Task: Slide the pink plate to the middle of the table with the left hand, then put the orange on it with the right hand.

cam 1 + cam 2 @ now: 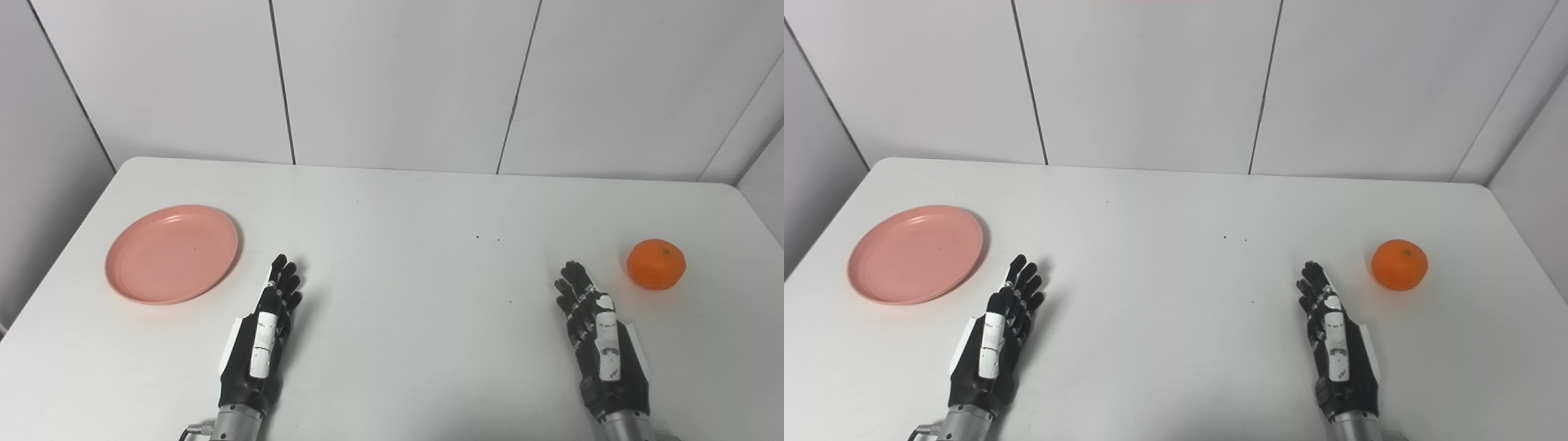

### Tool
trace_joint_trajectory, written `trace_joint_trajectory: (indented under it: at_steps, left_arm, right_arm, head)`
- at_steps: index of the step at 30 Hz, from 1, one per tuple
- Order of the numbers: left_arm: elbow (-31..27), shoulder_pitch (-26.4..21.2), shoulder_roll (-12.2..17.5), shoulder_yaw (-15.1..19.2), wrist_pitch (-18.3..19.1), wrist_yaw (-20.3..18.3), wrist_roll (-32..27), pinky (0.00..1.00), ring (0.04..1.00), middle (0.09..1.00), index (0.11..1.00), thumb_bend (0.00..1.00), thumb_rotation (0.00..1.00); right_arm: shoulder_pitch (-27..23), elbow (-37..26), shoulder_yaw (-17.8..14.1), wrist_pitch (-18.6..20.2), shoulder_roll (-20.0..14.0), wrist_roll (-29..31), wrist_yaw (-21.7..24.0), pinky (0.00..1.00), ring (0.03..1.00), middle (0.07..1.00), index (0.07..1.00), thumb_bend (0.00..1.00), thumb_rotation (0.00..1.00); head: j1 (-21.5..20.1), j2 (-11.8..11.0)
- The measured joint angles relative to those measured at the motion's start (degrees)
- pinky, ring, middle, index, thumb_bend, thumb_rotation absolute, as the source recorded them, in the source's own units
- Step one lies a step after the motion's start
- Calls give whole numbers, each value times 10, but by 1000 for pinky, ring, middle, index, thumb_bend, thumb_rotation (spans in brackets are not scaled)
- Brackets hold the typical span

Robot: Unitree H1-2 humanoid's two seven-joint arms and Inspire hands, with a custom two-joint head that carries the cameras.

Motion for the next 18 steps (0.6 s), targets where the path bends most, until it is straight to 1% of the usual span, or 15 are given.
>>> trace_joint_trajectory:
  at_steps: [14,18]
  left_arm:
    - [0,0,0,0,0,0,0,1000,1000,1000,1000,852,972]
    - [1,0,0,0,-1,0,2,1000,1000,1000,1000,847,972]
  right_arm:
    - [0,0,0,0,0,0,0,993,944,944,908,870,969]
    - [0,0,0,0,0,1,0,999,953,948,915,862,975]
  head:
    - [0,-2]
    - [12,-11]
